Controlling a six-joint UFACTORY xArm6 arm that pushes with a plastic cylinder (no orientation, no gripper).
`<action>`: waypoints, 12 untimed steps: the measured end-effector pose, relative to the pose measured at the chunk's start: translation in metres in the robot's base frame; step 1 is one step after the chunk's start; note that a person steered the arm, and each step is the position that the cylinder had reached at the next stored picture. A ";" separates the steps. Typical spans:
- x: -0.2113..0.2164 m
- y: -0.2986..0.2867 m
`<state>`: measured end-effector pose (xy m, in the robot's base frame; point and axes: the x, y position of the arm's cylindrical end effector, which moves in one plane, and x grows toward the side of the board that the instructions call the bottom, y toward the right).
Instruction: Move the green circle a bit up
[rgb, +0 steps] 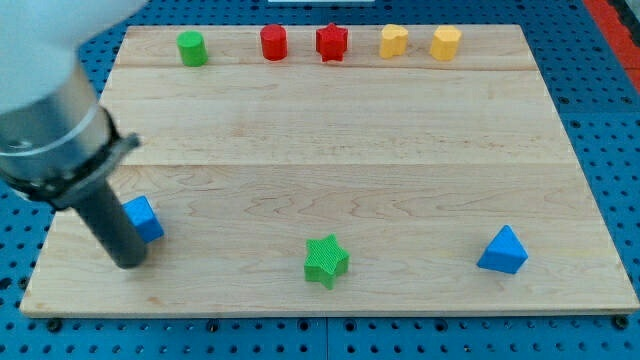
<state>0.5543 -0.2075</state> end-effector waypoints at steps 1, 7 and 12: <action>-0.059 -0.016; -0.284 0.045; -0.334 0.013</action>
<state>0.2204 -0.1949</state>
